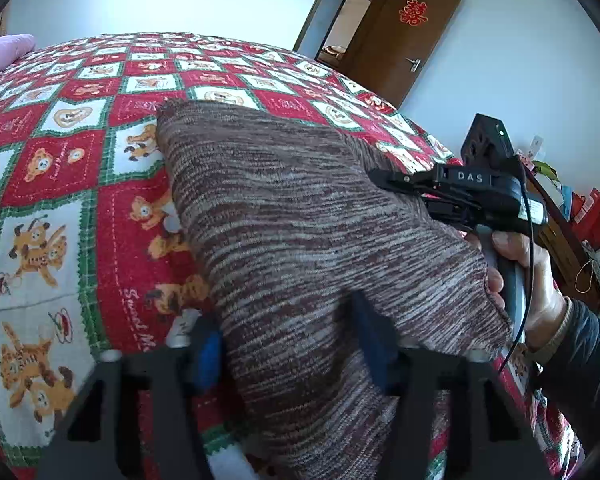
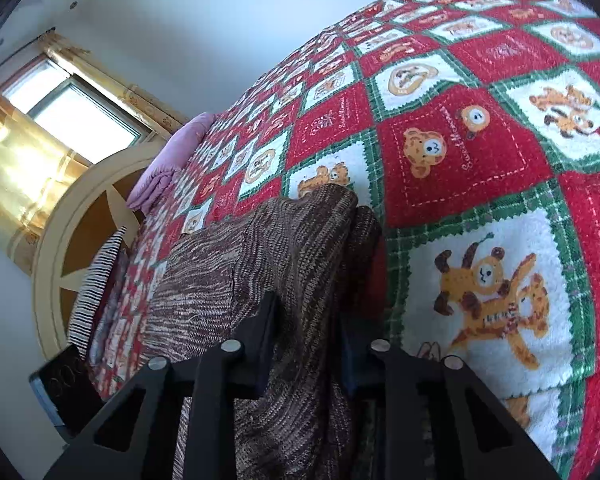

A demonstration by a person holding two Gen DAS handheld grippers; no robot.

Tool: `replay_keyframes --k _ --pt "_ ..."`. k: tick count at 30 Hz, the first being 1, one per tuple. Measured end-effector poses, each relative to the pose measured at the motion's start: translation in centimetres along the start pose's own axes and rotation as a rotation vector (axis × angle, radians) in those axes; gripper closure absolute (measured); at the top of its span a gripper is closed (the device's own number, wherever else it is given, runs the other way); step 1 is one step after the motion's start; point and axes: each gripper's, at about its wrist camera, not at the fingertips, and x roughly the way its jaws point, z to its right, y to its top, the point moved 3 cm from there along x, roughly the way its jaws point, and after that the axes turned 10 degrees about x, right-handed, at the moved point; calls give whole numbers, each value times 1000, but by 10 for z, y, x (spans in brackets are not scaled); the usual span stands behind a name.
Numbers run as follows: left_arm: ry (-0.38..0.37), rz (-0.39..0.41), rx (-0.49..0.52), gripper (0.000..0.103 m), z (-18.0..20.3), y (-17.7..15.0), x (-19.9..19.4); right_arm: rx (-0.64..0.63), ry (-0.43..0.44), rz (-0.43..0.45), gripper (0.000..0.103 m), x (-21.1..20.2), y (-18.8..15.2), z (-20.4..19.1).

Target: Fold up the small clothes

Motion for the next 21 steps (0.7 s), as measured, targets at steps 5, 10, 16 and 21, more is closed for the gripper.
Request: replay_keyframes --k 5,10,16,21 --pt "32 -2 -19 77 2 2 -19 6 32 43 84 -17 -8 -19" --pt "60 28 23 78 15 5 -52 -18 75 63 85 -31 -23 -47" --pt "122 43 77 78 22 -7 -95 -67 113 54 86 -39 -48 -84" --pt "141 59 50 78 16 -23 -126 -97 152 20 86 -34 -75 -113"
